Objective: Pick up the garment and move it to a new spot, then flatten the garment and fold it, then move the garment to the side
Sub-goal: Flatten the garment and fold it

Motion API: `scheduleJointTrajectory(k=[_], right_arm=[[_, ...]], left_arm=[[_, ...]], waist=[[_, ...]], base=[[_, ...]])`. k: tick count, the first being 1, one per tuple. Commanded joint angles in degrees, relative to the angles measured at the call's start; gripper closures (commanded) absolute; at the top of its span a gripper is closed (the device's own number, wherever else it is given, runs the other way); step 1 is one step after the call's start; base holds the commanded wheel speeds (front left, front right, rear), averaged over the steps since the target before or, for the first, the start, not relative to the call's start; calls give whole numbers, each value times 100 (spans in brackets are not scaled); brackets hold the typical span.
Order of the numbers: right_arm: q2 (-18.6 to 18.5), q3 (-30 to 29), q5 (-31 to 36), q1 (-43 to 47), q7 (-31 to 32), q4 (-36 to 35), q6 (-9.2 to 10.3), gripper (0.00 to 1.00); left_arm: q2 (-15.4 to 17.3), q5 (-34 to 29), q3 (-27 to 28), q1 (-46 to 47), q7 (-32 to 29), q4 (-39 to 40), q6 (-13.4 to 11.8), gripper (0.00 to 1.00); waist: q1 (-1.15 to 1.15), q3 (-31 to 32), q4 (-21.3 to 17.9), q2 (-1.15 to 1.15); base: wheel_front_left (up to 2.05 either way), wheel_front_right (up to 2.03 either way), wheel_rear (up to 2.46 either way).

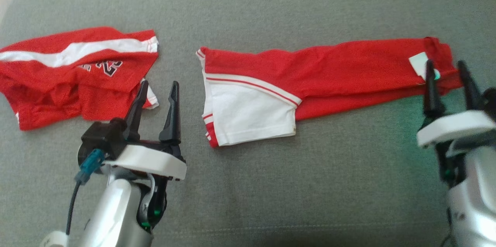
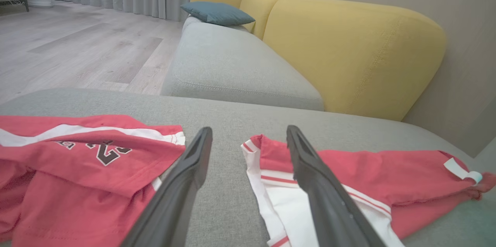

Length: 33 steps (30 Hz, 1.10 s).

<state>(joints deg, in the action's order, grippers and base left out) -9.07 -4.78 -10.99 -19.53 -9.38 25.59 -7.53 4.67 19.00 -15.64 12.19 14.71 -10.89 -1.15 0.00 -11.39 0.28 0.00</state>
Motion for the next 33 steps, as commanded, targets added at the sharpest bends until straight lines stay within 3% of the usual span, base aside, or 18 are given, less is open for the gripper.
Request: scheduleJointTrajectory(k=[1,8,17,33], right_arm=[[-29,-49,74,-352,107,-92,4,0],[-106,-1099,555,-1083,824,708,4,0],[-204,-2006,1504,-1592,1292,1605,4,0],[140,-2193,1593,-1812,1253,2220,4,0]], left_arm=[[2,-75,267,313,29,145,54,0],[-129,-273,346,473,29,-5,302,0],[-173,-347,447,618,29,-55,411,0],[-179,-228,407,729,29,-15,335,0]], waist=[[0,-136,81,0],[0,-485,293,0],[0,-733,409,0],[0,-857,242,0]], base=[[0,0,0],[0,0,0],[0,0,0],[0,0,0]])
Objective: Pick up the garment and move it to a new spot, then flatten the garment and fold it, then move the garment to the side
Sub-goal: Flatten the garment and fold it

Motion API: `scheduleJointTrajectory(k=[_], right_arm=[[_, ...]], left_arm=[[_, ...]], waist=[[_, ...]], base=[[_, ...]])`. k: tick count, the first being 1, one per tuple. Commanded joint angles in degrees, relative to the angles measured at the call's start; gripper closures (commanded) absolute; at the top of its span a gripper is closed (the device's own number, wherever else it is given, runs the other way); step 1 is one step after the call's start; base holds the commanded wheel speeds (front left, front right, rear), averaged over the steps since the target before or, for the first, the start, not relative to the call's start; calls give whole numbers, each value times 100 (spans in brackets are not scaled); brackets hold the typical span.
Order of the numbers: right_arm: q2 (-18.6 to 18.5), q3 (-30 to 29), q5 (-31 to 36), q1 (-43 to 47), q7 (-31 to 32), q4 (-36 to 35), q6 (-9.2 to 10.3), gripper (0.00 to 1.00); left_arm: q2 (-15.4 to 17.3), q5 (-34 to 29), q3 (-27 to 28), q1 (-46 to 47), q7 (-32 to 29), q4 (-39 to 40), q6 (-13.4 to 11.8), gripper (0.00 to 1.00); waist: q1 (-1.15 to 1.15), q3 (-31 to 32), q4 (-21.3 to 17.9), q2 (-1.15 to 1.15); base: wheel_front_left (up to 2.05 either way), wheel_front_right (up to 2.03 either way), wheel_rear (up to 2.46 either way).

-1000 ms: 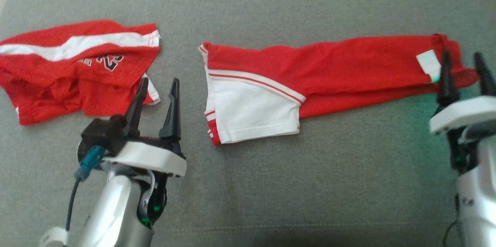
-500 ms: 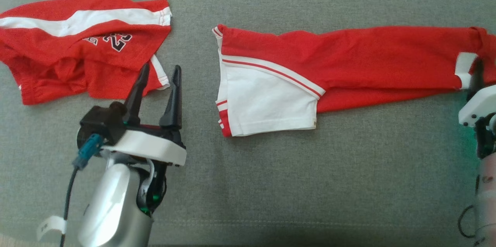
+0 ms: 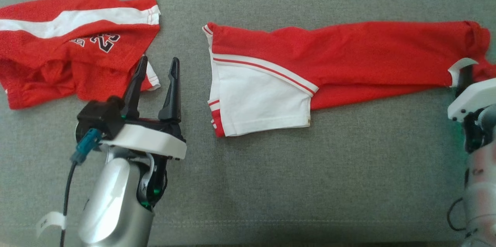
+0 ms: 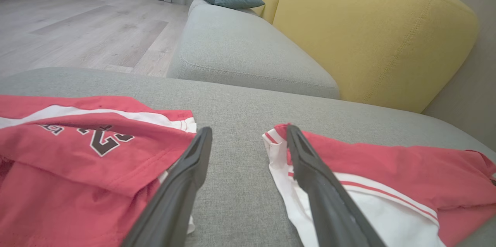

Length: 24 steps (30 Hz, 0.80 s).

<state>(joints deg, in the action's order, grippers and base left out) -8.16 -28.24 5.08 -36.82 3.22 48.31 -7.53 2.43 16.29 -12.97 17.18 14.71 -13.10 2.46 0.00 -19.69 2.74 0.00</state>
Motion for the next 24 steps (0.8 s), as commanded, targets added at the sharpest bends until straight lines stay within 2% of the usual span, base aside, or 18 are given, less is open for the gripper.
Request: scheduleJointTrajectory(k=[1,2,3,4,10,14,19,24], right_arm=[[54,174,-46,-97,-10,-40,4,0],[60,198,-93,-112,-12,-29,4,0],[62,224,-137,-123,-17,-22,4,55],[66,255,-186,-131,-13,-14,4,99],[-47,310,-508,-111,-2,9,4,100],[-271,55,-504,-96,-74,21,4,100],[-505,-867,156,-176,-396,-131,4,100],[-244,-1620,992,-312,-652,-432,4,100]], left_arm=[[45,46,149,241,29,209,-27,0],[45,46,163,252,29,211,-28,0],[45,47,183,262,29,212,-34,0],[45,47,205,274,29,216,-36,0],[45,38,307,346,29,225,-29,0],[45,30,356,369,29,207,-18,0],[45,49,374,323,29,181,-7,0],[45,100,371,257,29,177,-14,0]], waist=[[0,-48,-5,0],[0,-70,-7,0],[0,-91,-10,0],[0,-113,-15,0],[0,-179,-23,0],[0,-151,-34,0],[0,-29,-51,0],[0,116,-65,0]], base=[[0,0,0],[0,0,0],[0,0,0],[0,0,0],[0,0,0],[0,0,0],[0,0,0],[0,0,0]])
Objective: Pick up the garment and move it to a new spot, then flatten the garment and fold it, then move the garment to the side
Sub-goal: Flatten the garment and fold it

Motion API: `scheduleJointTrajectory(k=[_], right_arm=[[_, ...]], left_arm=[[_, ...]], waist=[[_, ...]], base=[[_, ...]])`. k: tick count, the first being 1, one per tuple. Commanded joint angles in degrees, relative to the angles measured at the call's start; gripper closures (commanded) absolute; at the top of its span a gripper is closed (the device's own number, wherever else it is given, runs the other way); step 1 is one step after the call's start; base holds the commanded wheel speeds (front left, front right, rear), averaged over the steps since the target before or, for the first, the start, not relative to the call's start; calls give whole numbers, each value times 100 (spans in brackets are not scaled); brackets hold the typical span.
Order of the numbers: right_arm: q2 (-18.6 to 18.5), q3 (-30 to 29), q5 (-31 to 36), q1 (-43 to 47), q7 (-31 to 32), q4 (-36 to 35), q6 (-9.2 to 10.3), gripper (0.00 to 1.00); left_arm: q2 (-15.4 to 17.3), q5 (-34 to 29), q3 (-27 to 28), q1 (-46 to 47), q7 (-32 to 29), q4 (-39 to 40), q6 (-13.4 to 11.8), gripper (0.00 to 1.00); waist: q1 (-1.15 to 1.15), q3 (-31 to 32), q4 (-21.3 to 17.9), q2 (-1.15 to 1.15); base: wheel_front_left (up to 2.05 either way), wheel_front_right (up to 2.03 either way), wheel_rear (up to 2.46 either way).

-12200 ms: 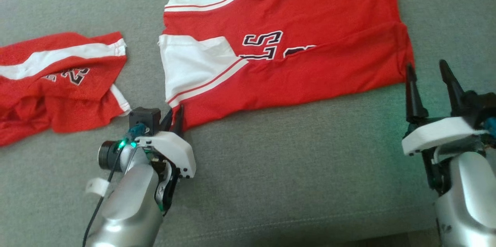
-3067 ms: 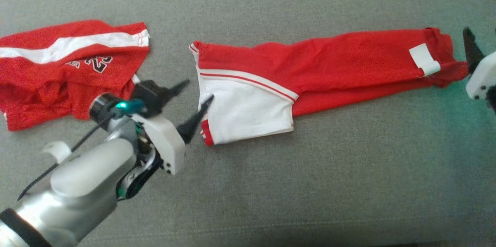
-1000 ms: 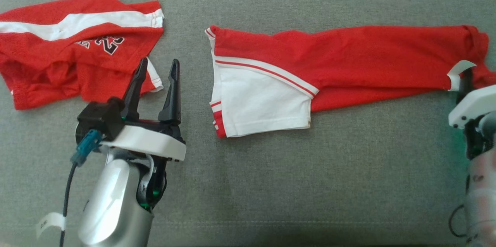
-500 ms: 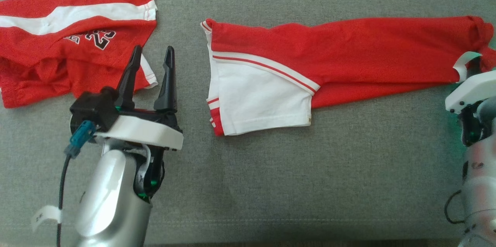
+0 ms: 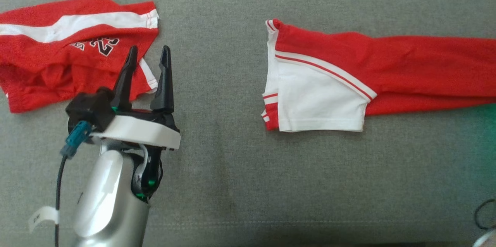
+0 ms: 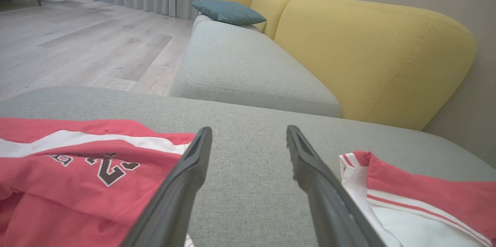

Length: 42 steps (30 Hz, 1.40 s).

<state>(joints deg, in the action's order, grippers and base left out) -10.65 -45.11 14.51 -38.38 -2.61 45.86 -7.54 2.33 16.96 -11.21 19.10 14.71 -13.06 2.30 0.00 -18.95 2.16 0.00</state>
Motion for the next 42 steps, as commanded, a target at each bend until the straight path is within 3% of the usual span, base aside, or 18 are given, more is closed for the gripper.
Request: scheduleJointTrajectory(k=[1,6,12,16,17,24,30,42], right_arm=[[106,1,127,-200,-94,-205,5,100],[483,124,168,-370,-230,-232,5,100],[731,1092,-396,-408,-271,-240,5,100],[772,2055,-1160,-292,-157,-318,5,100],[772,2055,-1160,-292,-157,-318,5,100],[776,4036,-3011,278,175,-849,5,100],[776,5070,-3894,674,200,-1284,5,100],[777,6358,-4653,739,-344,-439,5,100]], left_arm=[[55,43,191,45,29,168,-2,0],[55,96,154,-71,29,129,-15,0],[54,171,166,-301,29,103,-36,0],[54,222,183,-475,29,92,-46,0],[54,222,183,-475,29,92,-46,0],[54,329,159,-715,29,106,-91,0],[54,400,82,-791,29,125,-119,0],[54,562,-173,-681,29,101,-193,0]], waist=[[0,80,-15,0],[0,328,-51,0],[0,766,-109,0],[0,1073,-101,0],[0,1073,-101,0],[0,1420,13,0],[0,1413,227,0],[0,1147,841,0]], base=[[0,0,0],[0,0,0],[0,0,0],[0,0,0],[0,0,0],[0,0,0],[0,0,0],[0,0,0]])
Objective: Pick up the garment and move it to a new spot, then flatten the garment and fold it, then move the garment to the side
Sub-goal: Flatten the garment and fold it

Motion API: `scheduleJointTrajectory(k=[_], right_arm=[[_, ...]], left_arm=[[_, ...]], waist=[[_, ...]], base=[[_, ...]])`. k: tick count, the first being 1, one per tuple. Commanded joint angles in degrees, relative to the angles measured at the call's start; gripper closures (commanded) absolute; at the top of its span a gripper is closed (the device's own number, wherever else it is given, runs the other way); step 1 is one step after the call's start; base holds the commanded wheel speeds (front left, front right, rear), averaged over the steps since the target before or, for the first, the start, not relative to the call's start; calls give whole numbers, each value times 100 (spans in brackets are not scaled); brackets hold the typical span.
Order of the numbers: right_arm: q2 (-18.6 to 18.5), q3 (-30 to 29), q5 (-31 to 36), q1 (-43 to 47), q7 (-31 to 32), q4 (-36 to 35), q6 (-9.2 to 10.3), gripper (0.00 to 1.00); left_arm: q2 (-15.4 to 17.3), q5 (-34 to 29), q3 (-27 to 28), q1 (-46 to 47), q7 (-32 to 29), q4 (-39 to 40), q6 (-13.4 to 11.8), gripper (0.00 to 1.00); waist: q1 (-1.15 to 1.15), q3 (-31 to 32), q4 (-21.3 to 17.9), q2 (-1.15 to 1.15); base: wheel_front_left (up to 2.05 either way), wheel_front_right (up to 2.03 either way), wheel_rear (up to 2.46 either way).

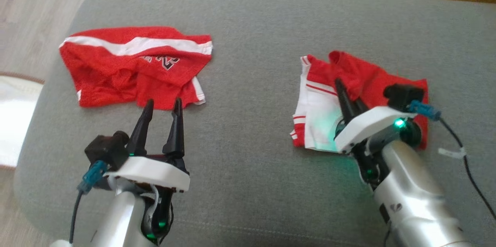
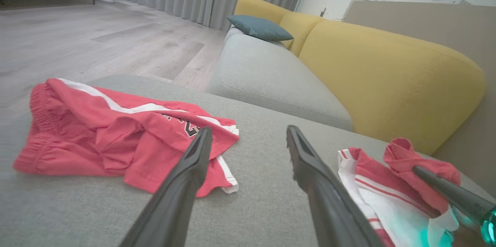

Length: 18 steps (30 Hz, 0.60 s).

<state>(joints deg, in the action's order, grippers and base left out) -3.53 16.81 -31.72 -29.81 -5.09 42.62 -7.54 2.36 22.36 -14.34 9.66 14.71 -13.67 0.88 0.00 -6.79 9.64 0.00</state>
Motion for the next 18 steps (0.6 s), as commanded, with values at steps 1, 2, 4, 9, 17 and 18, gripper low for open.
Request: scheduleJointTrajectory(k=[1,2,4,9,17,18], right_arm=[[65,248,-35,-130,-149,-15,5,100],[65,324,-34,-142,-199,84,5,100],[65,455,-70,-167,-290,263,5,100],[65,889,-98,-235,-459,601,5,0],[65,2066,-676,-39,-301,40,5,0],[65,2157,-725,-41,-286,-38,5,0]], left_arm=[[52,31,127,270,29,160,-55,0],[52,37,114,275,29,156,-54,0],[52,52,103,282,29,144,-58,0],[52,85,97,293,29,112,-76,0],[52,125,124,278,29,73,-109,0],[52,124,131,276,29,74,-109,0]], waist=[[0,-88,129,0],[0,-104,162,0],[0,-128,208,0],[0,-151,259,0],[0,-77,111,0],[0,-68,73,0]], base=[[0,0,0],[0,0,0],[0,0,0],[0,0,0],[0,0,0],[0,0,0]])
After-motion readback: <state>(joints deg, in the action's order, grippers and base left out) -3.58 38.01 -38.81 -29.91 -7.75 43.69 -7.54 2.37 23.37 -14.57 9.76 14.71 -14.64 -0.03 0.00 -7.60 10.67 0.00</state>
